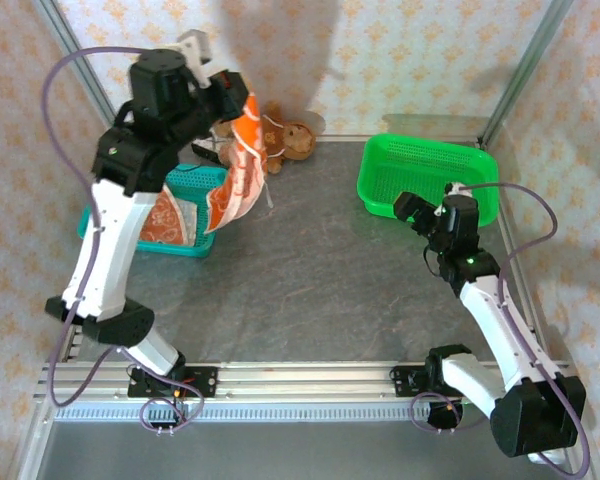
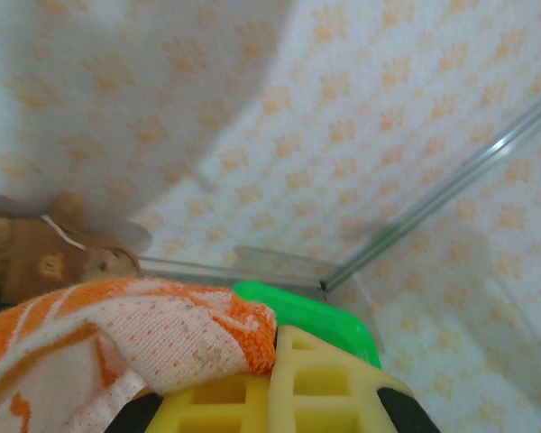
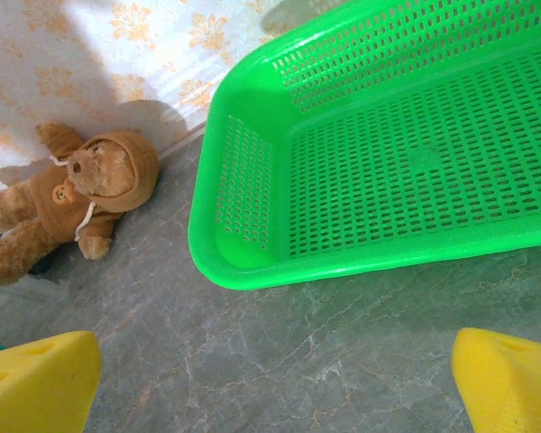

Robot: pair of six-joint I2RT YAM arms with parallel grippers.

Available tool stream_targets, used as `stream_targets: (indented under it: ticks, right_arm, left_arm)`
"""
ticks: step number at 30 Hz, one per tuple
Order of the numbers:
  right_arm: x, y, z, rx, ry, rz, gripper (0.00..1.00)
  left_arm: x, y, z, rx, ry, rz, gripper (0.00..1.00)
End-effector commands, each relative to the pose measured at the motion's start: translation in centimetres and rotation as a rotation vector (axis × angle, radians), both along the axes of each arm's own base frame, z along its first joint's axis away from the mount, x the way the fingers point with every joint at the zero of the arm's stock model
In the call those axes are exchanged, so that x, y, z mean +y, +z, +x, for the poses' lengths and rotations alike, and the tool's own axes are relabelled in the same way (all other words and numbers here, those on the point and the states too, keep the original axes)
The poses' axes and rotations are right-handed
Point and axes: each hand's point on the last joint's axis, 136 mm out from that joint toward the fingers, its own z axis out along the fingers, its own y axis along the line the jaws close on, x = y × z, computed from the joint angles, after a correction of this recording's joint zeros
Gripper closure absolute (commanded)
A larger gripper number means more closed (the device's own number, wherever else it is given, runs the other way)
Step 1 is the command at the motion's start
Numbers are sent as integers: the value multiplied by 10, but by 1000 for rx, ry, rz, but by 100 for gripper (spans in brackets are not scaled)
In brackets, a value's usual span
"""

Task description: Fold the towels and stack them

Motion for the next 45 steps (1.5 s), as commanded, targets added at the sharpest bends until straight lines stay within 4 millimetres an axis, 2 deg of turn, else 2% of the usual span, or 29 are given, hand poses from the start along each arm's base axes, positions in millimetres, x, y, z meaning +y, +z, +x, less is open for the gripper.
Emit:
stream_targets:
  ticks: [1,7,11,15,18,20,23,26,28,29,31,32,34,35,37,39,41,43,45]
  right_arm:
    - [4,17,6,-43,16,-3,1]
    - [4,14,6,-40,14,-2,1]
    - [3,12,4,-35,12,-9,1]
    - [3,10,4,-32,14,-13,1]
    - [4,7,4,-29,20,-12,1]
    - [4,6,4,-24,21,-10,1]
    - [4,6,5,-26,21,-15,1]
    - [6,5,5,-21,34,-10,1]
    - [8,4,6,-20,42,-3,1]
    - [8,3,6,-19,42,-1,1]
    - [9,1,6,-15,46,-2,1]
    - [9,1,6,-13,46,0,1]
    - [11,0,6,-7,54,7,1]
    - [12,-2,6,-1,58,12,1]
    - [17,-5,5,13,70,17,1]
    - [25,-9,3,28,88,-9,1]
    - [38,-14,-1,48,117,-48,1]
    - [53,-19,-4,68,148,-66,0]
    - [77,-26,-7,98,200,-72,1]
  left_arm:
    - [-13,11,15,-37,-6,-30,100]
    - [-18,27,63,-138,75,-50,100]
    - [-26,43,78,-211,73,-141,100]
    - [-28,43,76,-214,69,-135,100]
    - [-30,20,74,-140,61,-118,100]
    - [-29,10,60,-115,56,-99,100]
    - [-26,-23,39,-66,89,-63,100]
    - [-17,-68,12,9,140,-62,100]
    - [-11,-115,-8,87,184,-103,100]
    - [-8,-128,-19,96,196,-128,100]
    - [-8,-180,-44,173,220,-121,100]
    - [-10,-199,-55,202,222,-112,93]
    - [-12,-241,-77,281,218,-80,51]
    - [-15,-256,-84,314,203,-66,43]
    - [-12,-287,-98,397,199,-23,34]
    - [-6,-303,-105,433,195,36,29]
    - [6,-310,-109,446,223,115,19]
    - [16,-317,-111,472,231,173,18]
    - [27,-331,-112,524,234,204,18]
